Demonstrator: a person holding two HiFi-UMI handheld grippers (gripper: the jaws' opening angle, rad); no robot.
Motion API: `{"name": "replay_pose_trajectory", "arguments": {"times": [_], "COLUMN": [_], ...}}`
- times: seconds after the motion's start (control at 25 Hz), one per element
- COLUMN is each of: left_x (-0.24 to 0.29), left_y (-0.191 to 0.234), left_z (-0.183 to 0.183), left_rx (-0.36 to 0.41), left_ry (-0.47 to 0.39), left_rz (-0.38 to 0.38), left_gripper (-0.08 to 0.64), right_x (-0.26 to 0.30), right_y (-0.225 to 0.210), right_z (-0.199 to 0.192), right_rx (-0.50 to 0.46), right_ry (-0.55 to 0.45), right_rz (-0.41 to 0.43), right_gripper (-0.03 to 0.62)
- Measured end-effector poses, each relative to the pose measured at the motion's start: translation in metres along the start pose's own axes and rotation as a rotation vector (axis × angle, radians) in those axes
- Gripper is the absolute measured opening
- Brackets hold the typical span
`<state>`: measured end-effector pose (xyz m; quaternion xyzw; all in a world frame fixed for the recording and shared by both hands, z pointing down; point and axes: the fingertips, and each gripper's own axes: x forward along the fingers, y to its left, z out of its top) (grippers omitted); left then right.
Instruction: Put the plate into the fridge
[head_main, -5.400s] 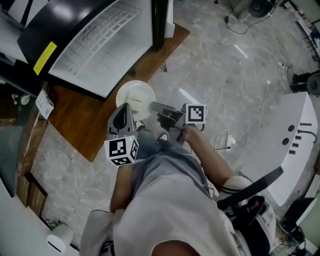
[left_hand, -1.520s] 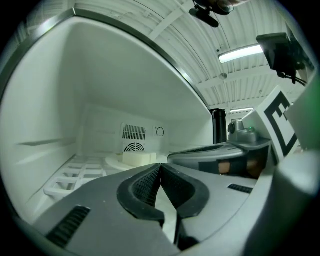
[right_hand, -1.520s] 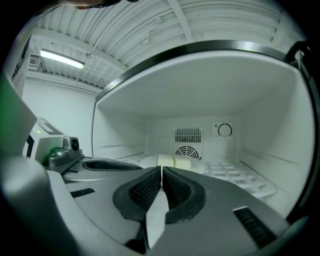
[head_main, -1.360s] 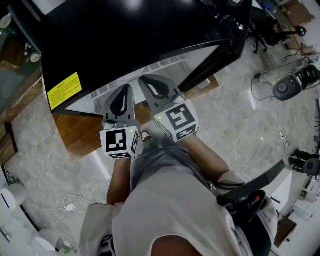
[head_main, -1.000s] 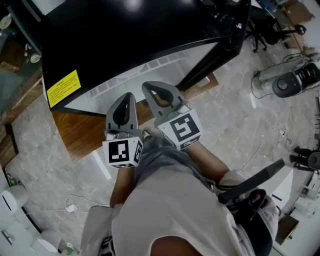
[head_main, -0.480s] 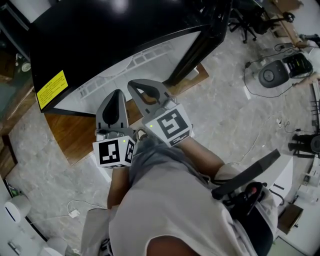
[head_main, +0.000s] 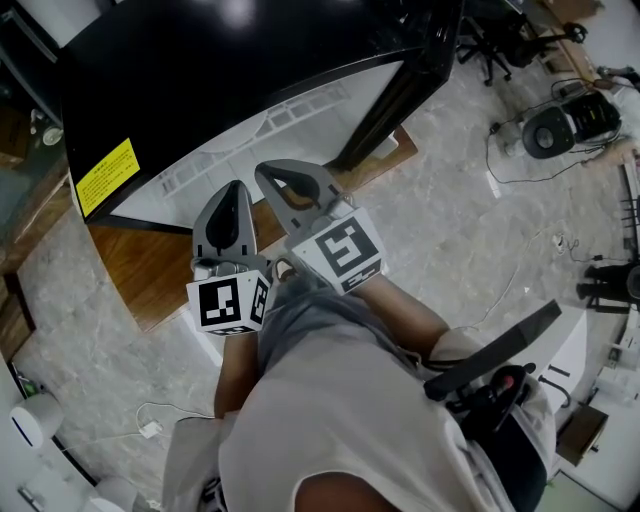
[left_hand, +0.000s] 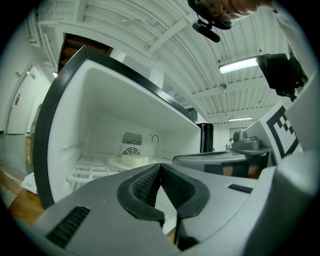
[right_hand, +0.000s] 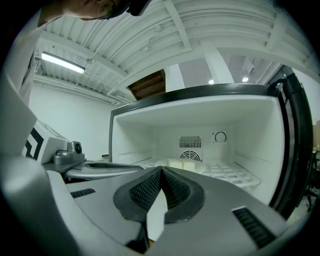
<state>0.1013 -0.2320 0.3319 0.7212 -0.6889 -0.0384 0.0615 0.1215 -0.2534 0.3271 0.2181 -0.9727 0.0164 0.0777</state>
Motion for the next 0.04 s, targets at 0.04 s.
{"name": "replay_pose_trajectory", "arguments": {"times": [0.04], "left_x": [0.0], "left_y": [-0.0006], "left_z": [-0.0001], "left_rx": [-0.001], "left_ry": [0.001], "left_rz": [-0.002], "left_gripper": [0.02], "right_x": [0.0002], "right_y": [0.0007], "right_z": [0.0008], "right_rx": [0.002], "right_ry": [-0.002], "right_rz": [0.002], "right_gripper": [0.017]}}
